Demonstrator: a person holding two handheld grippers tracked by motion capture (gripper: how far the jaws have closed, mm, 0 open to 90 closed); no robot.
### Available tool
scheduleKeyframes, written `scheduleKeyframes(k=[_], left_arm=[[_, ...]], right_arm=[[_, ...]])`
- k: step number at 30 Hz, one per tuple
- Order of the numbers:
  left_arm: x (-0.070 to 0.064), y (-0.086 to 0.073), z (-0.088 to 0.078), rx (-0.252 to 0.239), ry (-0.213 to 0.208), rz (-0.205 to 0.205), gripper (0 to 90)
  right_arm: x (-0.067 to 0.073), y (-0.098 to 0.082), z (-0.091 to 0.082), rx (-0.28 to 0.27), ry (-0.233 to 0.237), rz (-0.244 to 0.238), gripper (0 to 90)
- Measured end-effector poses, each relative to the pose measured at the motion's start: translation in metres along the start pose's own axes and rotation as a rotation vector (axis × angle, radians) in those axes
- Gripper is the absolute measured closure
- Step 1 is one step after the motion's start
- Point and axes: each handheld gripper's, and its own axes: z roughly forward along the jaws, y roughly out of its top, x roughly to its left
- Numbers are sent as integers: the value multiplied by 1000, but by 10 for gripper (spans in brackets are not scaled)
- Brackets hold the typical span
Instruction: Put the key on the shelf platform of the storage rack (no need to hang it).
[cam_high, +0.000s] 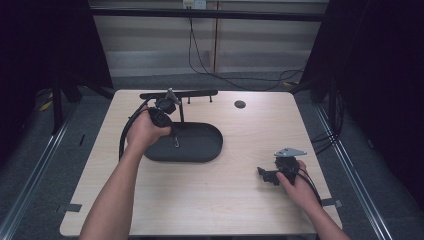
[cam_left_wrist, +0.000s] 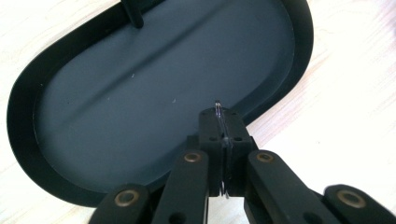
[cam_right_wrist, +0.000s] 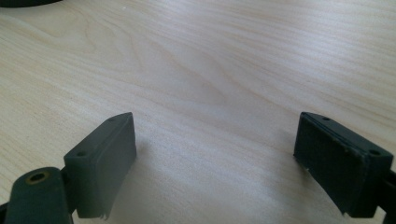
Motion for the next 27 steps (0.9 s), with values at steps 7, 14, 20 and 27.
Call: scheduleKeyframes(k=[7,14,20,27], left_arm=[[1,2,6,-3,5,-8,888],[1,4,14,3,17,-5,888],[-1,6,19,-1,27,6,888],[-3,8,24,-6,32,6,887]], right_arm=[[0,0,0,0,0,0,124],[0,0,0,0,1,-3,124],[0,0,0,1,1,-2,124],[0,0,0,1,1,-2,124]])
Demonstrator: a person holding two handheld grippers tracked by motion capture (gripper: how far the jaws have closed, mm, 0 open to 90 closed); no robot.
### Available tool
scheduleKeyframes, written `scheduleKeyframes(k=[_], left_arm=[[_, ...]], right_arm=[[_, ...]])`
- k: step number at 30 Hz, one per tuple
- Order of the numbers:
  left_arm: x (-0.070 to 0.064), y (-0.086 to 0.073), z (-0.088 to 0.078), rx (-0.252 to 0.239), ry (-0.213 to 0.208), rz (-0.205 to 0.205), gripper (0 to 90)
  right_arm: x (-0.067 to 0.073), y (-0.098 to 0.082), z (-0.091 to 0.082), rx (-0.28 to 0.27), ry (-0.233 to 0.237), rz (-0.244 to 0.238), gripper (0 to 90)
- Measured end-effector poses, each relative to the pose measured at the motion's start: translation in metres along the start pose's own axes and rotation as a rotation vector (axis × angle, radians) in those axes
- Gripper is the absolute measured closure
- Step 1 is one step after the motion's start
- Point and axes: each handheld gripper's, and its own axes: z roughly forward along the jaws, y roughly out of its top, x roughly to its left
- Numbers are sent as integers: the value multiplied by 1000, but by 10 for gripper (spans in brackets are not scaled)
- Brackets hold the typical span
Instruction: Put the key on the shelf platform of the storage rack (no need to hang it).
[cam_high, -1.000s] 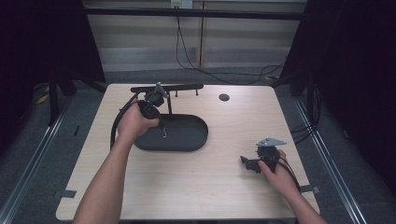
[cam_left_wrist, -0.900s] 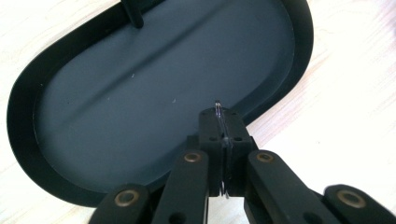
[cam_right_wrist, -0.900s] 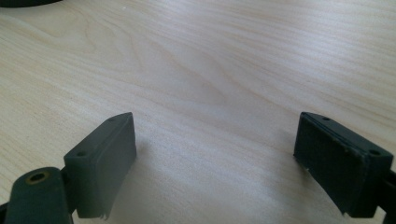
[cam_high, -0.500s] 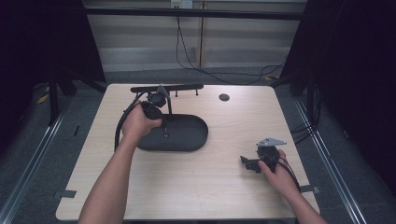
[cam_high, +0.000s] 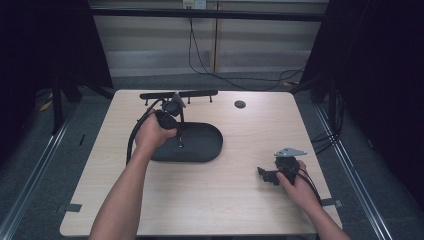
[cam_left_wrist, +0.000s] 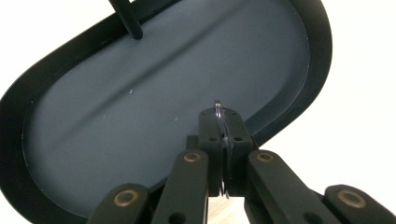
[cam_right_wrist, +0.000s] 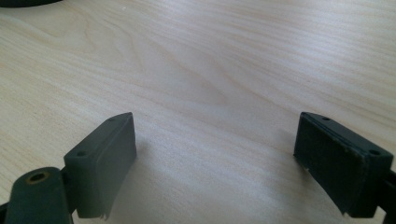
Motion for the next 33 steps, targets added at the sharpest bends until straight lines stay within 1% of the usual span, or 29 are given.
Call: scheduleKeyframes(k=[4,5,8,9,10,11,14,17,18,19,22,23,28,33], left_arm=[[1,-1,2,0,-4,-7,887],[2,-1,4,-7,-12,-15,887],[4,-2,6,0,-1,-19,887],[4,-3,6,-2,-3,-16,887],[4,-3,7,-8,-10,-22,887],[3,-3,8,2,1,-18,887],[4,-2,10,2,1,-15,886],[3,-1,12,-3,5,-30,886],[4,-1,12,-1,10,-24,886],[4,-1,13,-2,14,-32,886],[4,-1,16,5,19,-37,882],[4,-2,18,-11,22,-39,881],[6,-4,21,-9,26,-38,882],[5,-4,23,-26,17,-31,868]], right_arm=[[0,0,0,0,0,0,124],[0,0,0,0,0,0,124],[0,0,0,0,0,0,124],[0,0,0,0,0,0,123],[0,0,0,0,0,0,124],[0,0,0,0,0,0,124],[0,0,0,0,0,0,123],[0,0,0,0,0,0,124],[0,0,0,0,0,0,124],[0,0,0,0,0,0,123],[0,0,0,0,0,0,124],[0,0,0,0,0,0,124],[0,0,0,0,0,0,124],[0,0,0,0,0,-1,124]])
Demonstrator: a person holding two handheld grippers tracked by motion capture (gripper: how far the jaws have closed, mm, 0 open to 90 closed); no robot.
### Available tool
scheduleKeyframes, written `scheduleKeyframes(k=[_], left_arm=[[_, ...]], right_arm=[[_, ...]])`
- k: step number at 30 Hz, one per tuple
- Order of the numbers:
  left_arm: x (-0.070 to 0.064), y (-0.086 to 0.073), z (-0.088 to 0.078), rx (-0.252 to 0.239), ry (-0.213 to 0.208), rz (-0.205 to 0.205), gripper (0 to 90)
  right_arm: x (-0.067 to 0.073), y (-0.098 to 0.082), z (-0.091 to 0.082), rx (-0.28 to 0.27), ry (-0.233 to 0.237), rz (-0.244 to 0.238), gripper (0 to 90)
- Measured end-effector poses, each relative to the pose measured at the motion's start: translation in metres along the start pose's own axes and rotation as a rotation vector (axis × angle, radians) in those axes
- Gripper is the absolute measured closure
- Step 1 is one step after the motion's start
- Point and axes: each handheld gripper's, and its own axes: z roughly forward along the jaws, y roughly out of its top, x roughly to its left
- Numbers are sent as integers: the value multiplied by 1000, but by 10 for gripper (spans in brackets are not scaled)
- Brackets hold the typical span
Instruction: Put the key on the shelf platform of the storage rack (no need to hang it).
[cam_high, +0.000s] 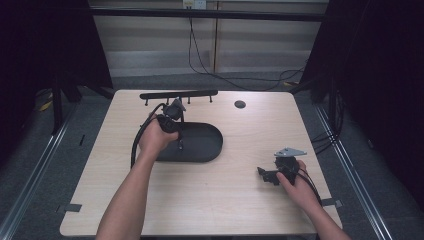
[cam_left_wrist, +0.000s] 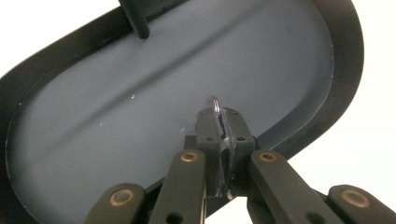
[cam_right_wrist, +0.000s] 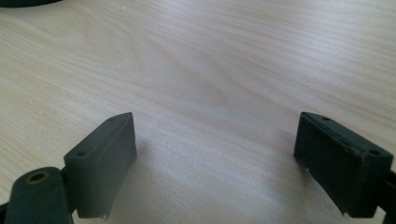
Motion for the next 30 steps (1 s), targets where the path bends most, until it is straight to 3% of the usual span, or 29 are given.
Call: scheduleKeyframes(k=[18,30], left_arm=[[-3,0,3,9,6,17,831],[-6,-5,-5,-26,2,13,752]], right_arm=[[0,0,0,0,1,0,124],[0,0,0,0,1,0,124]])
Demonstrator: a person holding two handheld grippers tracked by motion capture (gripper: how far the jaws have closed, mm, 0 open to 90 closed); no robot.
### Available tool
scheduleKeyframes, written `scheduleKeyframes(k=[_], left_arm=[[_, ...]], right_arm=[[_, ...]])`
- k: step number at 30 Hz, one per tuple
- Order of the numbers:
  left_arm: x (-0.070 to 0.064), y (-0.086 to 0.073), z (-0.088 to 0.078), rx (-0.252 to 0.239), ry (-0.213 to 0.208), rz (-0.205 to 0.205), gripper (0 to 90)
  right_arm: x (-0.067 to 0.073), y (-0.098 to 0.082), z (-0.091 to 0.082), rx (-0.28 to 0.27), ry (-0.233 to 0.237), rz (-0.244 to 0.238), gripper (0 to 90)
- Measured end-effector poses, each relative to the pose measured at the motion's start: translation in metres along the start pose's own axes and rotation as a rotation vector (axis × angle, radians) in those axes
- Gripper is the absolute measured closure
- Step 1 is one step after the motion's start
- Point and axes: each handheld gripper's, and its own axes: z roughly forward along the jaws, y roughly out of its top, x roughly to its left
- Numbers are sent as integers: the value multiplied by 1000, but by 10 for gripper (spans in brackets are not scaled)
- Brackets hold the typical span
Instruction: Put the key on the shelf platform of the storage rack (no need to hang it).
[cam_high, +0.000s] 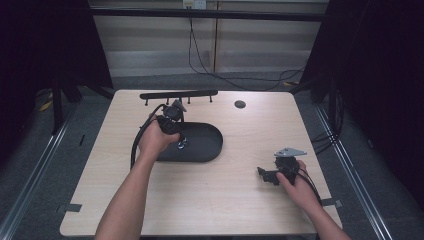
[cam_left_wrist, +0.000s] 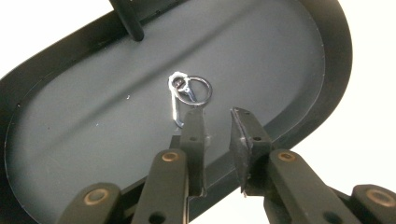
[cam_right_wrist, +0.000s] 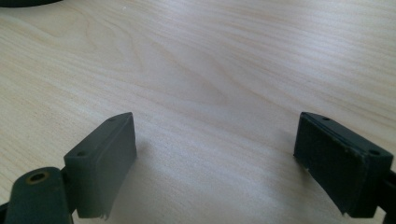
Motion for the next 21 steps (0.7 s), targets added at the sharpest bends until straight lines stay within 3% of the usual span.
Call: scheduleKeyframes(k=[9,12,13,21], left_arm=[[-3,-5,-7,-13,-8,-1,708],[-5,-5,-10,-43,-16,-1,667],[-6,-6,-12,-46,-25,2,624],[-14,-9,-19,-58,-46,18,537]], right_arm=[[0,0,0,0,0,1,124],[0,0,0,0,0,0,124],[0,0,0,0,0,0,124],[0,0,0,0,0,0,124]])
